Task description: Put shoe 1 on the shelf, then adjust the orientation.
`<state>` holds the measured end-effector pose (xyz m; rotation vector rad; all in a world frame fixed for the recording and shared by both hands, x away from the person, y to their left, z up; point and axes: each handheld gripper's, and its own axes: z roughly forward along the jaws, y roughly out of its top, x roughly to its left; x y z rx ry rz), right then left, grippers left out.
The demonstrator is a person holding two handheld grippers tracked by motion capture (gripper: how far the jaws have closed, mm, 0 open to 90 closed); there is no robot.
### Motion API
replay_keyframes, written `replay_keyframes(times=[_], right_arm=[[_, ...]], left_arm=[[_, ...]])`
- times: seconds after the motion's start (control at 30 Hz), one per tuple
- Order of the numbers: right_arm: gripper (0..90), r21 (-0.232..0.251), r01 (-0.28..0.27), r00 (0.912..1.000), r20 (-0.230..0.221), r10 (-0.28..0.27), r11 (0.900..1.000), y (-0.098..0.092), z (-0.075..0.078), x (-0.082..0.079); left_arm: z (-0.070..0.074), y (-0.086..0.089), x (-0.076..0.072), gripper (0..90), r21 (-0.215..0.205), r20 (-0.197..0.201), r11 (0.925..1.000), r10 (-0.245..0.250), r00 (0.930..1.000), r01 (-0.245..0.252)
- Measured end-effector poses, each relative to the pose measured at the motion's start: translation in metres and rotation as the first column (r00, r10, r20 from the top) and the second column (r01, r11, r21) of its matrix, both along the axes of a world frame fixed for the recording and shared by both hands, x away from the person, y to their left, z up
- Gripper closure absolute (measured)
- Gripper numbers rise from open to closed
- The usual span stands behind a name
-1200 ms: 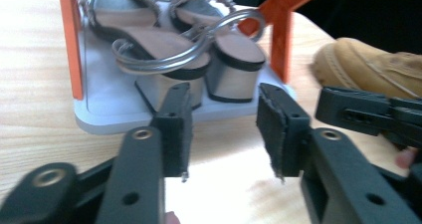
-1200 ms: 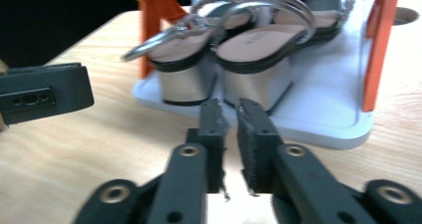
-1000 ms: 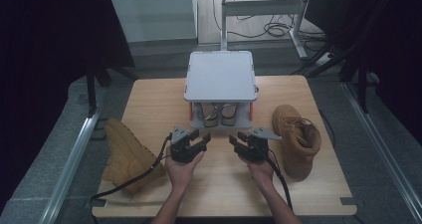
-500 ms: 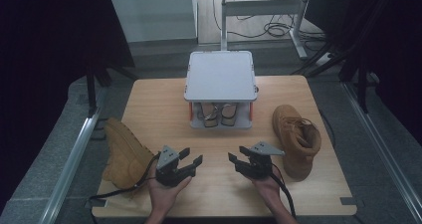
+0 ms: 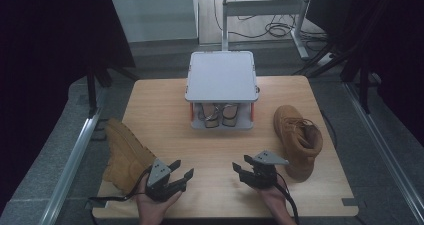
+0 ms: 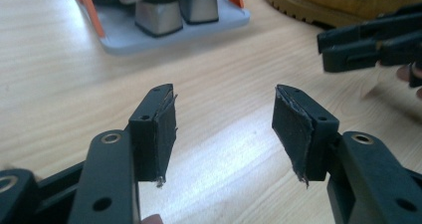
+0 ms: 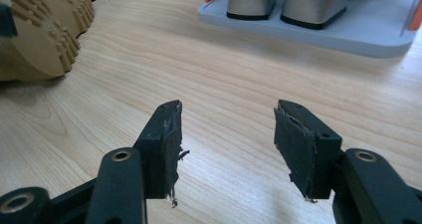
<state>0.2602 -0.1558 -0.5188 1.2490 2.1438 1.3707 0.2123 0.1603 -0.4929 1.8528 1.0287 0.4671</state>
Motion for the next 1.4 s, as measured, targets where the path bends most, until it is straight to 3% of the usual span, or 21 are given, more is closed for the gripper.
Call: replay_keyframes(times=[0.17,0.37,0.47,0.6,0.77,0.93,1.0,1.03,1.1,1.2,1.4], right_arm=[[44.7,0.007,0.003,1.0,0.002,-0.003,1.0,-0.003,0.001,-0.002],[44.8,0.004,-0.001,0.9999,0.013,0.001,1.0,-0.002,0.004,-0.003],[44.8,-0.003,-0.003,0.9999,0.015,0.003,1.0,-0.002,0.003,-0.003],[44.8,-0.019,-0.012,0.9996,0.027,0.013,1.0,0.0,0.003,-0.004],[44.8,-0.018,-0.01,0.9998,0.018,0.01,1.0,0.0,0.003,-0.004],[44.8,-0.01,-0.007,0.9996,0.026,0.008,1.0,-0.001,0.006,-0.005],[44.8,-0.004,-0.002,0.9997,0.023,0.002,1.0,-0.002,0.006,-0.005],[44.9,-0.002,-0.002,0.9998,0.02,0.002,1.0,-0.002,0.006,-0.005],[45.3,0.0,-0.002,0.9999,0.015,0.002,1.0,-0.003,0.006,-0.005],[45.4,0.004,-0.006,0.9999,0.01,0.006,1.0,-0.002,0.006,-0.004],[45.4,-0.002,-0.01,0.9999,-0.006,0.01,1.0,0.0,0.003,-0.003]], left_arm=[[-0.001,-0.001,-0.001,42.5,-0.017,-0.015,0.9997,-0.015,0.9998,0.014],[0.006,0.005,-0.005,43.4,-0.01,0.023,0.9999,0.008,0.9997,-0.007],[0.012,0.013,-0.009,49.4,0.004,0.067,0.9996,0.027,0.9974,-0.027],[0.017,0.024,-0.013,70.1,-0.003,0.065,0.9998,0.019,0.9977,-0.019],[0.028,0.039,-0.021,81.3,0.027,0.087,0.9985,0.045,0.9952,-0.047],[0.052,0.075,-0.038,85.1,-0.01,0.152,0.9926,0.121,0.981,-0.121],[0.061,0.09,-0.044,85.4,-0.021,0.178,0.9869,0.161,0.9707,-0.16],[0.067,0.101,-0.05,85.5,-0.043,0.201,0.9818,0.19,0.9611,-0.185],[0.072,0.115,-0.056,85.9,-0.078,0.214,0.9735,0.227,0.9501,-0.215],[0.072,0.134,-0.063,86.0,-0.114,0.19,0.9661,0.25,0.9495,-0.232],[0.05,0.147,-0.066,86.0,-0.087,0.132,0.9591,0.279,0.9511,-0.269]])
